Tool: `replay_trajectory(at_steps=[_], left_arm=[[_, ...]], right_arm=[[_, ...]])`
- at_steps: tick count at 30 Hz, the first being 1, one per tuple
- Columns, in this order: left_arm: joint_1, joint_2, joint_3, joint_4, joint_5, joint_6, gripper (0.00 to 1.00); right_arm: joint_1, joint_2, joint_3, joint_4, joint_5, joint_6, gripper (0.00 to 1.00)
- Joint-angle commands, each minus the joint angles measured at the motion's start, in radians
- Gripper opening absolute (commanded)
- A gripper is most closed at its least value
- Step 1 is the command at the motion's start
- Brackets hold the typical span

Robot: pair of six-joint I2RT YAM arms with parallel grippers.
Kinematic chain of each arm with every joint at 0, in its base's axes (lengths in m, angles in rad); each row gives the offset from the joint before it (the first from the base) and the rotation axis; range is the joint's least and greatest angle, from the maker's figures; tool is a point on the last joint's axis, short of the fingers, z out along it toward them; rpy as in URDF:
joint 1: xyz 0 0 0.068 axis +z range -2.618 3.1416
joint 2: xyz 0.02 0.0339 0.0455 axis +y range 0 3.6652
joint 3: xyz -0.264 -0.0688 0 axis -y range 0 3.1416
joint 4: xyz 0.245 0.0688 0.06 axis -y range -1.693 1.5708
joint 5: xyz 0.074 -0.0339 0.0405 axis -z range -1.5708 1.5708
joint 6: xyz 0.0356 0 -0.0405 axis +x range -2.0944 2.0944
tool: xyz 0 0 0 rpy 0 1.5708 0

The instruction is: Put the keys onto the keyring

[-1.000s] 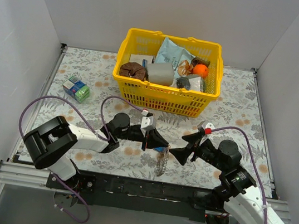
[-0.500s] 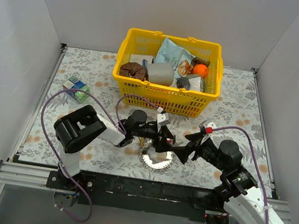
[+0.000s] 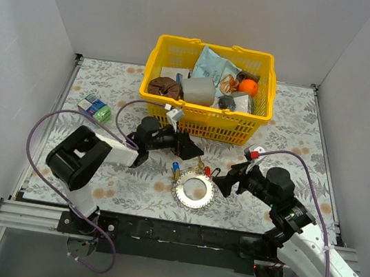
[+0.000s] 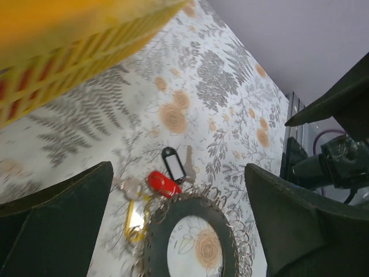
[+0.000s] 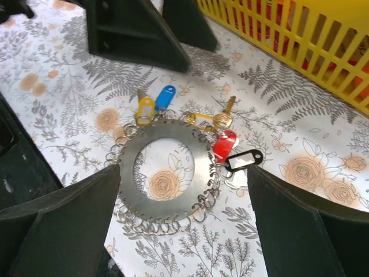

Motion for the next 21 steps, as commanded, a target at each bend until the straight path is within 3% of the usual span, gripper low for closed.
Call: replay_trajectory(at_steps=[1, 4, 12, 16, 21], left_arm=[[0.098, -0.141, -0.091, 0.002, 0.02, -0.159, 0.98], [0.1, -0.263, -0.12, -0.168, -0.142, -0.103, 0.98], [0.103, -0.558, -0.145, -0.576, -0.751, -0.072, 0.98], [0.104, -0.632, -0.14, -0.708, -0.88, -0.078, 0.98], [0.104, -0.728, -0.183, -0.773, -0.92, -0.13, 0.98]], right_arm=[[0.001, 0.053, 0.067, 0.034, 0.095, 0.003, 0.98], [-0.002, 0.086, 0.078, 0.037, 0.131, 0.008, 0.98], [-0.008, 0.162, 0.101, 0.024, 0.269, 0.046, 0.98], [-0.016, 0.176, 0.102, 0.027, 0.336, 0.066, 0.99], [-0.027, 0.18, 0.104, 0.03, 0.402, 0.087, 0.98]])
